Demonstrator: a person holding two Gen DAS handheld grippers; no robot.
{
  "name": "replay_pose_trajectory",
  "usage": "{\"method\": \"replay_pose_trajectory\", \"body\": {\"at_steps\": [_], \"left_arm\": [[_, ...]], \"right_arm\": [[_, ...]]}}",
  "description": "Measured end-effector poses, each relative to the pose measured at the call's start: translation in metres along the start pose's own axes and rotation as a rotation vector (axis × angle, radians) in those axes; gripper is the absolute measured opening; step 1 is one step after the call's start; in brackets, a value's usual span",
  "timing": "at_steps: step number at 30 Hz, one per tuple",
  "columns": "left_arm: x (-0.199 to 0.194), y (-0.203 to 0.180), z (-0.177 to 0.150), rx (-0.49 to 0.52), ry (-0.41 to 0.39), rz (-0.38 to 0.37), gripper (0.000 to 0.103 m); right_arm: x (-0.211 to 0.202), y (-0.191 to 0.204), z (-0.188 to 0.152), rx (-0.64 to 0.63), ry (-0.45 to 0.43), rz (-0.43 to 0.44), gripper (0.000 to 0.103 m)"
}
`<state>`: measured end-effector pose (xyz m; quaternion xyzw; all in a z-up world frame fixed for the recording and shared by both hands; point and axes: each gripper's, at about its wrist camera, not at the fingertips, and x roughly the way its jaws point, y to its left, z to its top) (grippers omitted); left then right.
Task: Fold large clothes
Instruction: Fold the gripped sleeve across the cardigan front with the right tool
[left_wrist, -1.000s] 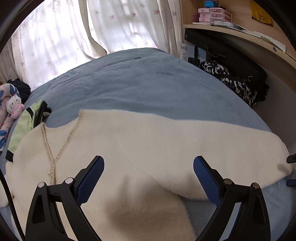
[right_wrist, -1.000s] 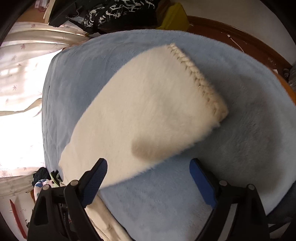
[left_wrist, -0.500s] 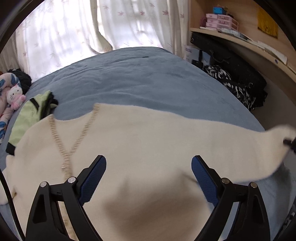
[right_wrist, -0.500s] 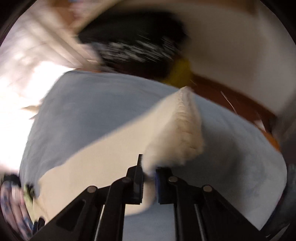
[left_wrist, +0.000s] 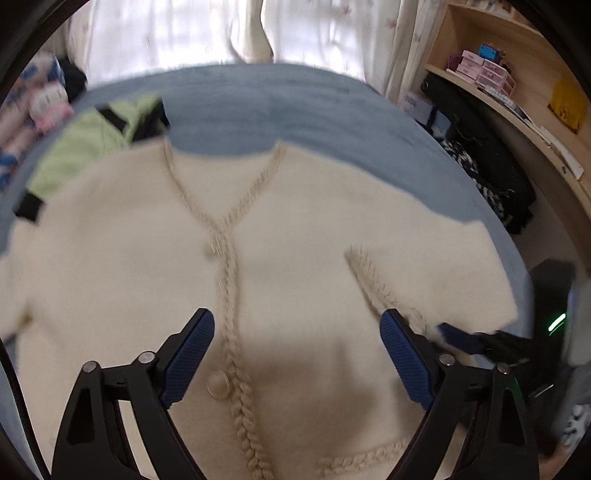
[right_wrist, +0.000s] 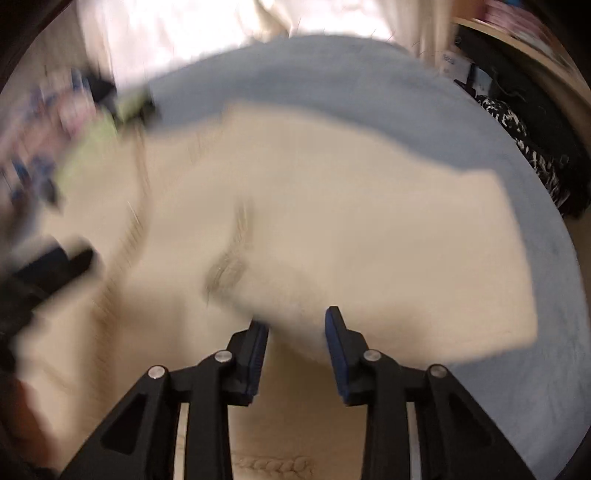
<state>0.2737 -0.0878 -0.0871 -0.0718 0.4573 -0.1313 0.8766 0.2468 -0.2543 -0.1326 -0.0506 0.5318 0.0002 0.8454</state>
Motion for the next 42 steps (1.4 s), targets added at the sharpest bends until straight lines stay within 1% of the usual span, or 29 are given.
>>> {"method": "replay_pose_trajectory", "body": {"at_steps": [1, 2, 3, 5, 8, 10, 11, 12, 14, 15, 18, 19, 20, 21, 22, 23, 24, 26, 27, 28, 29, 33, 34, 36, 37, 38, 40, 42], "left_arm": [[0.004, 0.004, -0.002, -0.011, 0.016, -0.028, 0.087], [0.010, 0.007, -0.003, -0.027, 0.039, -0.065, 0.087], [0.015, 0.009, -0.003, -0.043, 0.054, -0.094, 0.087], [0.024, 0.009, -0.003, -0.069, 0.082, -0.166, 0.086], [0.043, -0.001, 0.000, -0.094, 0.130, -0.291, 0.086], [0.057, -0.011, 0.002, -0.088, 0.170, -0.346, 0.084], [0.066, -0.017, 0.001, -0.085, 0.199, -0.369, 0.080], [0.075, -0.023, 0.001, -0.085, 0.226, -0.387, 0.074], [0.089, -0.032, -0.001, -0.090, 0.264, -0.403, 0.071], [0.096, -0.036, -0.003, -0.094, 0.275, -0.403, 0.070], [0.109, -0.045, -0.007, -0.098, 0.285, -0.402, 0.069], [0.112, -0.048, -0.007, -0.097, 0.281, -0.399, 0.066], [0.113, -0.053, -0.005, -0.093, 0.279, -0.395, 0.051], [0.116, -0.056, -0.004, -0.086, 0.284, -0.377, 0.029], [0.121, -0.059, -0.001, -0.079, 0.289, -0.354, 0.020], [0.123, -0.064, 0.004, -0.065, 0.298, -0.340, 0.016], [0.121, -0.069, 0.010, -0.046, 0.291, -0.314, 0.015], [0.107, -0.082, 0.024, 0.025, 0.247, -0.253, 0.013], [0.096, -0.087, 0.032, 0.064, 0.207, -0.226, 0.013], [0.078, -0.092, 0.045, 0.107, 0.143, -0.200, 0.013], [0.063, -0.093, 0.056, 0.124, 0.100, -0.188, 0.013], [-0.001, -0.073, 0.096, 0.157, -0.076, -0.129, 0.013], [-0.017, -0.061, 0.104, 0.166, -0.122, -0.088, 0.013], [-0.033, -0.045, 0.111, 0.173, -0.174, -0.020, 0.013], [-0.039, -0.028, 0.110, 0.171, -0.193, 0.030, 0.013], [-0.041, -0.014, 0.109, 0.162, -0.187, 0.052, 0.013], [-0.037, 0.019, 0.097, 0.135, -0.144, 0.083, 0.013], [-0.016, 0.052, 0.076, 0.104, -0.058, 0.108, 0.014]], "right_arm": [[-0.001, 0.003, -0.006, -0.019, -0.021, -0.016, 0.034], [-0.004, 0.004, -0.008, -0.023, -0.037, -0.007, 0.039], [-0.009, 0.002, -0.011, -0.012, -0.043, 0.014, 0.046], [-0.020, -0.013, -0.015, 0.038, -0.075, 0.053, 0.054], [-0.036, -0.034, -0.021, 0.101, -0.136, 0.060, 0.061], [-0.045, -0.041, -0.027, 0.149, -0.155, 0.084, 0.061], [-0.047, -0.047, -0.029, 0.176, -0.160, 0.099, 0.061], [-0.049, -0.051, -0.031, 0.195, -0.163, 0.110, 0.061], [-0.054, -0.052, -0.044, 0.214, -0.164, 0.125, 0.061], [-0.057, -0.051, -0.050, 0.219, -0.164, 0.127, 0.061], [-0.057, -0.054, -0.053, 0.239, -0.160, 0.152, 0.061], [-0.055, -0.054, -0.054, 0.248, -0.154, 0.163, 0.061], [-0.056, -0.056, -0.058, 0.252, -0.150, 0.169, 0.061], [-0.054, -0.056, -0.060, 0.257, -0.145, 0.176, 0.061], [-0.052, -0.055, -0.060, 0.258, -0.137, 0.181, 0.061], [-0.051, -0.054, -0.063, 0.257, -0.129, 0.179, 0.061], [-0.050, -0.054, -0.065, 0.255, -0.123, 0.178, 0.061], [-0.050, -0.054, -0.069, 0.250, -0.114, 0.178, 0.061], [-0.051, -0.054, -0.071, 0.250, -0.113, 0.178, 0.061], [-0.052, -0.054, -0.072, 0.253, -0.112, 0.175, 0.061], [-0.054, -0.055, -0.073, 0.256, -0.112, 0.172, 0.061], [-0.058, -0.058, -0.076, 0.272, -0.114, 0.169, 0.061], [-0.058, -0.058, -0.077, 0.276, -0.113, 0.170, 0.061], [-0.057, -0.058, -0.077, 0.282, -0.109, 0.168, 0.061], [-0.056, -0.058, -0.077, 0.284, -0.106, 0.167, 0.061], [-0.055, -0.057, -0.077, 0.288, -0.099, 0.166, 0.061], [-0.052, -0.056, -0.076, 0.291, -0.085, 0.166, 0.061], [-0.048, -0.055, -0.074, 0.288, -0.069, 0.160, 0.061]]}}
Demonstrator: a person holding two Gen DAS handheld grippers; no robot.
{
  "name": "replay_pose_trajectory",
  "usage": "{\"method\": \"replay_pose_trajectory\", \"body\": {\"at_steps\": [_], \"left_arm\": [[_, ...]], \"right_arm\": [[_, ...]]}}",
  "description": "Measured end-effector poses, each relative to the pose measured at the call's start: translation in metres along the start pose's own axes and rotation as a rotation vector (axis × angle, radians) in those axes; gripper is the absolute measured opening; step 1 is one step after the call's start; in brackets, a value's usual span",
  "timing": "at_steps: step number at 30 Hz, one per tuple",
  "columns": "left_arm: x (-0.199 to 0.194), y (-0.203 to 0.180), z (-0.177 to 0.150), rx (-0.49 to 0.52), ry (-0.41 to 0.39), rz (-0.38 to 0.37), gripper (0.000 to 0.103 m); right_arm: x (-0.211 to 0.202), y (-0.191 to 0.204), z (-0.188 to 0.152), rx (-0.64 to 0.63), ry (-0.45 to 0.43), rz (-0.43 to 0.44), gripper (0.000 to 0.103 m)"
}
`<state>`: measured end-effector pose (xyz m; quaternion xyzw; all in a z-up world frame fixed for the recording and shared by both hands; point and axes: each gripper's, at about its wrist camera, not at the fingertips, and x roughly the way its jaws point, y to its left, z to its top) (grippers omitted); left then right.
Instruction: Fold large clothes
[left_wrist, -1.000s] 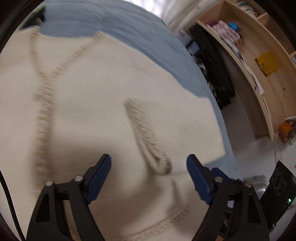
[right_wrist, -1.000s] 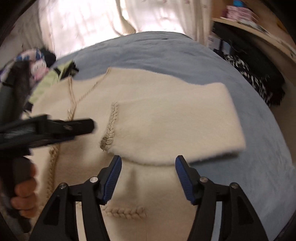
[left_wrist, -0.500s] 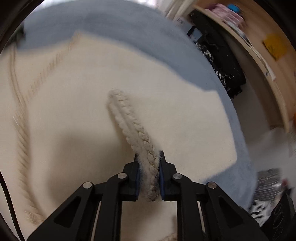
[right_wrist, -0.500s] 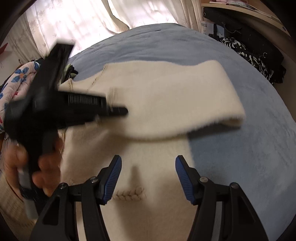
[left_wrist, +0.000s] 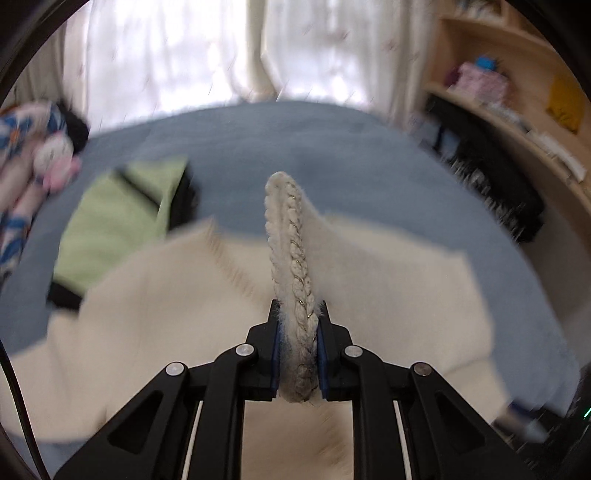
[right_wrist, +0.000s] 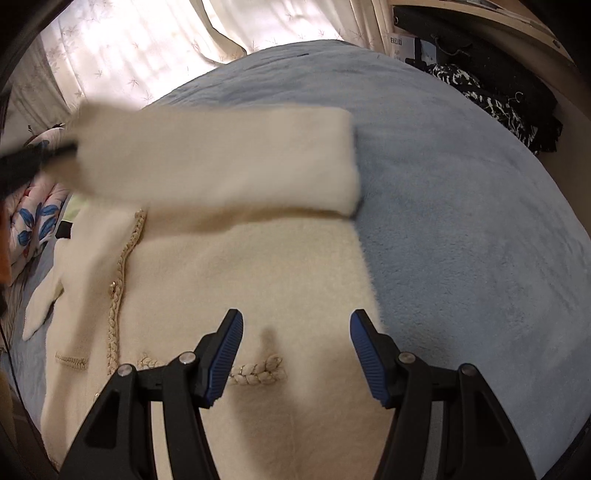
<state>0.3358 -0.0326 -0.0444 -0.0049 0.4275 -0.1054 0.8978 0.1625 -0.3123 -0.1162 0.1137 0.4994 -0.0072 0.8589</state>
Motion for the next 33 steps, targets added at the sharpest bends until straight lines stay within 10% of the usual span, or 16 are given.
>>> {"method": "replay_pose_trajectory", "body": {"at_steps": [6, 12, 19, 25, 28, 29, 33], "left_arm": [[0.058, 0.052, -0.073, -0.089, 0.222, 0.001, 0.027], [0.049, 0.082, -0.054, -0.198, 0.137, -0.111, 0.072], [0.091, 0.093, -0.033, -0.221, 0.185, -0.108, 0.072], [0.126, 0.082, -0.018, -0.211, 0.204, -0.102, 0.016], [0.121, 0.076, -0.010, -0.197, 0.162, -0.085, 0.013], [0.118, 0.075, -0.006, -0.191, 0.146, -0.081, 0.012], [0.101, 0.064, 0.022, -0.149, 0.018, -0.070, 0.012]], "right_arm": [[-0.004, 0.008, 0.010, -0.032, 0.006, -0.027, 0.061], [-0.018, -0.004, 0.055, 0.010, -0.026, 0.049, 0.065], [0.038, -0.041, 0.151, 0.093, -0.017, 0.031, 0.075], [0.112, -0.051, 0.194, 0.130, 0.100, 0.049, 0.075], [0.135, -0.043, 0.194, 0.097, 0.132, 0.079, 0.061], [0.137, -0.038, 0.195, 0.068, 0.134, 0.084, 0.024], [0.118, -0.030, 0.202, 0.047, 0.000, 0.044, 0.016]]}}
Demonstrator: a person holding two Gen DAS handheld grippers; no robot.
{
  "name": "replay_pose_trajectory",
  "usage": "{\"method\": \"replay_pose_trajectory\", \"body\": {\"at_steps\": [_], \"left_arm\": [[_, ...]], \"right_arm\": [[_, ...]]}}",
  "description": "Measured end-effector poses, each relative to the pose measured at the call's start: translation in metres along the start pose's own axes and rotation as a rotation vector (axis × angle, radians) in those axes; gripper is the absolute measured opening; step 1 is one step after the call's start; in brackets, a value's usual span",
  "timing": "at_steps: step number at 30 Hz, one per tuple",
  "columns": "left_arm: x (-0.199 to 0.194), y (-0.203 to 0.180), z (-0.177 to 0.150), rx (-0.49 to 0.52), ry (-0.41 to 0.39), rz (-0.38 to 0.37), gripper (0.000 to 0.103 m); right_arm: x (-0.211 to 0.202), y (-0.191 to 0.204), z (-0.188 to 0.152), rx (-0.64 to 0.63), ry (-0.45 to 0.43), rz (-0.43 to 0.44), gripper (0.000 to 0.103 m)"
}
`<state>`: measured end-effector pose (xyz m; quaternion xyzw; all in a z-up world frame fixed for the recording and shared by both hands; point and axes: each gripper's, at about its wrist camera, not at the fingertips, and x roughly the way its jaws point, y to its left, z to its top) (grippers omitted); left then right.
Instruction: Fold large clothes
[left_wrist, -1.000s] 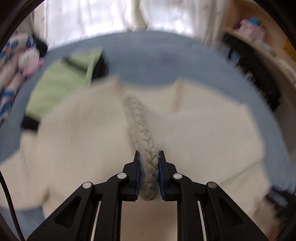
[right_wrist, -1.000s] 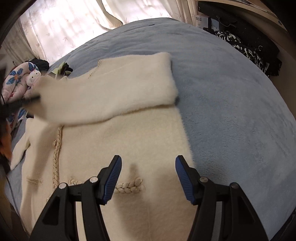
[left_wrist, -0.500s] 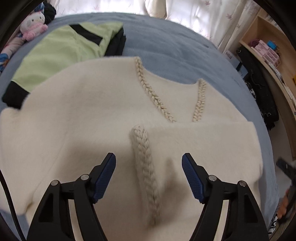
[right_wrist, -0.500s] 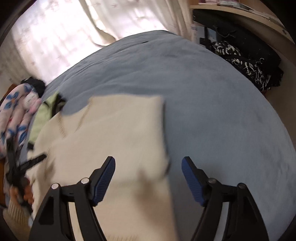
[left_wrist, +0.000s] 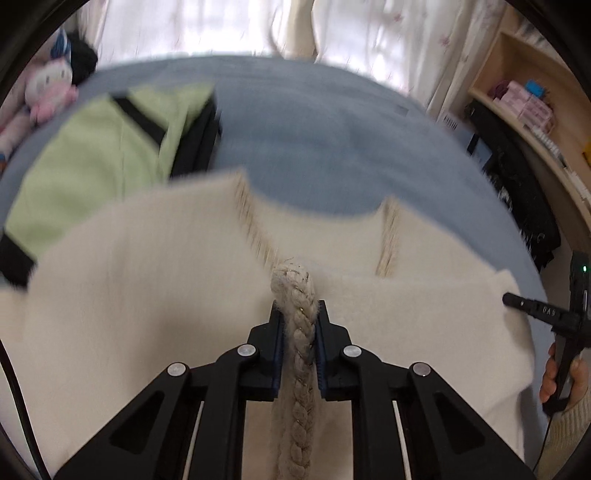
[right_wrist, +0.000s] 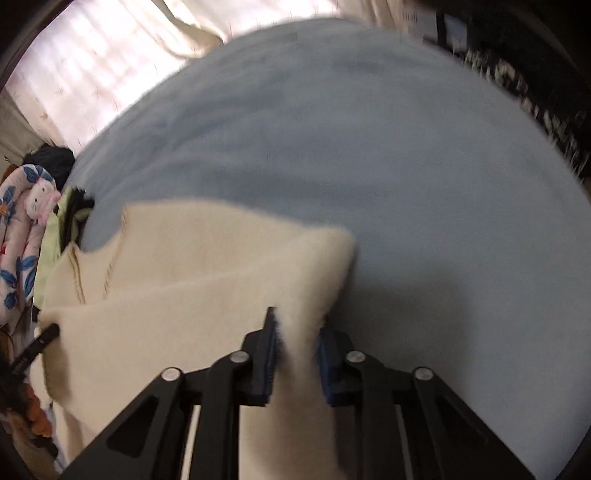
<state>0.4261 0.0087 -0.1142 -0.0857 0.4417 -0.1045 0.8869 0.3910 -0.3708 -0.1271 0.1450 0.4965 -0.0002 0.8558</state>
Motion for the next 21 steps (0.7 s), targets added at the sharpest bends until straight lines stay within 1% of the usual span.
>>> {"method": "replay_pose_trajectory", "body": {"at_steps": [1, 2, 4, 5, 6, 7, 8, 9, 11, 12, 13, 15, 16, 18, 20, 21], "left_arm": [[0.002, -0.003, 0.004, 0.009, -0.017, 0.020, 0.012], [0.008, -0.004, 0.008, 0.012, -0.012, 0.037, 0.012], [0.030, -0.002, 0.006, 0.014, 0.049, 0.072, 0.012], [0.046, 0.001, -0.001, 0.017, 0.102, 0.100, 0.012], [0.055, 0.004, -0.007, 0.017, 0.128, 0.116, 0.014], [0.056, 0.006, -0.013, 0.013, 0.125, 0.108, 0.014], [0.054, 0.007, -0.014, 0.009, 0.116, 0.101, 0.015], [0.051, 0.008, -0.015, 0.002, 0.119, 0.094, 0.017], [0.045, 0.014, -0.015, -0.032, 0.154, 0.069, 0.018], [0.039, 0.017, -0.014, -0.050, 0.162, 0.058, 0.018], [0.029, 0.019, -0.012, -0.059, 0.155, 0.060, 0.018], [0.004, 0.014, -0.010, -0.044, 0.102, 0.072, 0.018], [-0.009, 0.008, -0.011, -0.034, 0.071, 0.065, 0.019], [-0.022, -0.002, -0.013, -0.029, 0.043, 0.035, 0.024], [-0.024, -0.016, -0.018, -0.041, 0.039, 0.004, 0.025], [-0.022, -0.023, -0.024, -0.051, 0.041, -0.004, 0.025]], "right_arm": [[0.000, 0.000, 0.001, 0.005, -0.016, -0.013, 0.016], [0.003, 0.000, 0.001, 0.008, -0.023, -0.030, 0.016], [0.024, 0.002, -0.004, -0.025, 0.022, -0.099, 0.018], [0.028, 0.005, -0.007, -0.045, 0.028, -0.122, 0.024], [0.029, 0.006, -0.010, -0.066, 0.030, -0.146, 0.029], [0.025, 0.006, -0.011, -0.073, 0.025, -0.152, 0.033], [0.020, 0.005, -0.011, -0.064, 0.030, -0.160, 0.042], [0.014, 0.002, -0.010, -0.052, 0.035, -0.159, 0.049], [0.000, -0.005, -0.009, -0.030, 0.023, -0.148, 0.049], [-0.014, -0.007, -0.010, -0.015, -0.003, -0.138, 0.049], [-0.027, -0.010, -0.012, -0.007, -0.025, -0.124, 0.049], [-0.044, -0.003, -0.016, -0.011, -0.054, -0.102, 0.049], [-0.055, 0.008, -0.023, -0.028, -0.072, -0.081, 0.049], [-0.063, 0.030, -0.036, -0.064, -0.082, -0.038, 0.049], [-0.059, 0.065, -0.054, -0.124, -0.050, 0.026, 0.049], [-0.052, 0.088, -0.068, -0.165, -0.017, 0.063, 0.049]]}}
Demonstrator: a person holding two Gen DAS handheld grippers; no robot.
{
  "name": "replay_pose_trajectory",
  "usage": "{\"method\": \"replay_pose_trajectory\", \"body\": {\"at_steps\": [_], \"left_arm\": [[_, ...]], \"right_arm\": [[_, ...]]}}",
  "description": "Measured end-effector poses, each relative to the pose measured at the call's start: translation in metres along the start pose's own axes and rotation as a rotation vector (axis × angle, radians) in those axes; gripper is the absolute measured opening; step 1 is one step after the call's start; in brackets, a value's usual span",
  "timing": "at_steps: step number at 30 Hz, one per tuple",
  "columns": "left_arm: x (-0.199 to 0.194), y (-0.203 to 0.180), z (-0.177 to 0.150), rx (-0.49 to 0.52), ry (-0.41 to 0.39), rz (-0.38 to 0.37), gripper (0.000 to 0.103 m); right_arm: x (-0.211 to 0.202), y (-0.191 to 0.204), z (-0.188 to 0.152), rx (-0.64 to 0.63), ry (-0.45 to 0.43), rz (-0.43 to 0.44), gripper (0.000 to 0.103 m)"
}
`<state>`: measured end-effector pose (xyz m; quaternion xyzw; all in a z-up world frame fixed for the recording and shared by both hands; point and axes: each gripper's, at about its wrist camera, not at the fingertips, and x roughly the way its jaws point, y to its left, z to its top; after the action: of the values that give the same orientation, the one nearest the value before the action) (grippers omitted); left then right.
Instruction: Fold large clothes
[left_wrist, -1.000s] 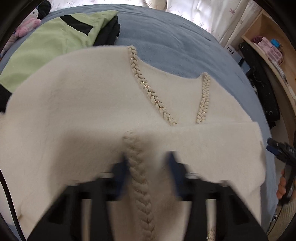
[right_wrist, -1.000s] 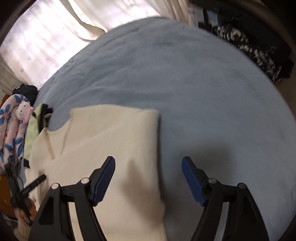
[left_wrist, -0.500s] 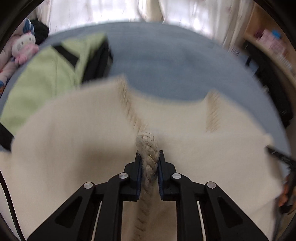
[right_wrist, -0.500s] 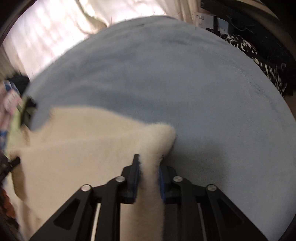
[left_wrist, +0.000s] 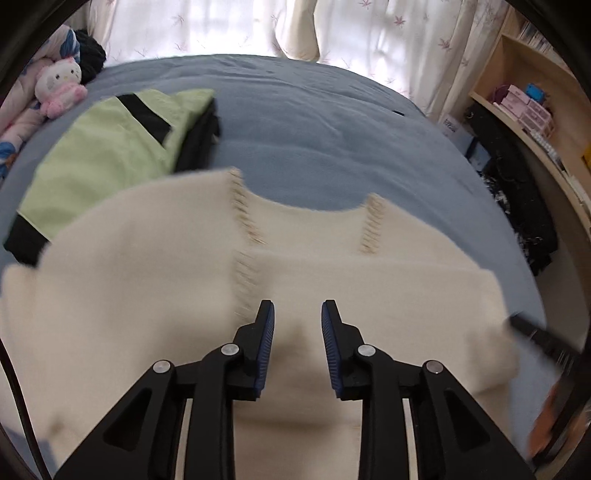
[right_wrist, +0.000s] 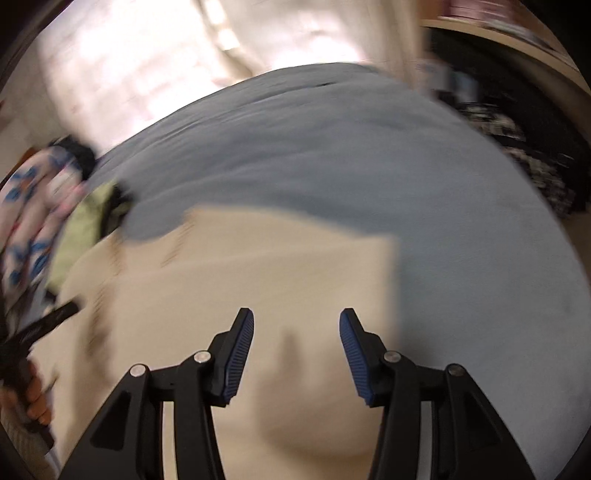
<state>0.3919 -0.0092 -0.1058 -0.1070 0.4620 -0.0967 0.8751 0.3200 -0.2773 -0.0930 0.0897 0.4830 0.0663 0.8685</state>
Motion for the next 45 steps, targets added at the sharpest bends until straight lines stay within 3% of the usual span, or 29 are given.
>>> {"method": "replay_pose_trajectory", "body": {"at_steps": [2, 5, 7, 10, 12, 13, 15, 18, 24, 28, 30, 37, 40, 45], "left_arm": [[0.010, -0.008, -0.011, -0.011, 0.017, 0.009, 0.025], [0.032, -0.008, -0.028, -0.019, 0.071, 0.077, 0.025], [0.037, 0.001, -0.039, -0.015, 0.067, 0.131, 0.025], [0.032, 0.014, -0.045, -0.031, 0.055, 0.084, 0.025], [0.030, 0.018, -0.047, -0.035, 0.054, 0.066, 0.025], [0.029, 0.018, -0.049, -0.031, 0.051, 0.068, 0.025], [0.029, 0.014, -0.052, -0.012, 0.042, 0.091, 0.025], [0.028, 0.005, -0.053, 0.014, 0.016, 0.138, 0.025], [0.021, 0.003, -0.058, 0.028, 0.010, 0.156, 0.027], [0.024, 0.000, -0.055, 0.019, 0.044, 0.132, 0.038], [0.023, 0.000, -0.054, -0.010, 0.048, 0.099, 0.051], [0.025, -0.015, -0.058, 0.021, 0.038, 0.165, 0.052], [0.020, -0.016, -0.060, 0.012, 0.041, 0.160, 0.053], [0.003, -0.022, -0.065, 0.016, 0.034, 0.132, 0.062]], "right_arm": [[0.014, 0.029, -0.016, -0.059, 0.037, 0.023, 0.049], [0.034, 0.048, -0.035, -0.170, 0.068, -0.065, 0.048], [0.036, 0.031, -0.043, -0.176, 0.063, -0.146, 0.047], [0.023, -0.018, -0.046, -0.122, 0.034, -0.297, 0.046], [0.012, -0.050, -0.048, -0.064, 0.035, -0.287, 0.030], [0.008, -0.059, -0.049, -0.047, 0.037, -0.308, 0.030], [0.003, -0.069, -0.054, -0.029, 0.030, -0.376, 0.051], [0.002, -0.077, -0.056, 0.021, 0.036, -0.331, 0.051], [0.007, -0.076, -0.054, 0.020, 0.034, -0.345, 0.051], [0.005, -0.074, -0.060, 0.041, 0.038, -0.339, 0.052], [0.005, -0.075, -0.062, 0.059, 0.040, -0.337, 0.053], [0.008, -0.072, -0.064, 0.067, 0.043, -0.380, 0.058], [0.008, -0.074, -0.063, 0.089, 0.052, -0.389, 0.064], [0.001, -0.078, -0.063, 0.177, 0.081, -0.357, 0.064]]}}
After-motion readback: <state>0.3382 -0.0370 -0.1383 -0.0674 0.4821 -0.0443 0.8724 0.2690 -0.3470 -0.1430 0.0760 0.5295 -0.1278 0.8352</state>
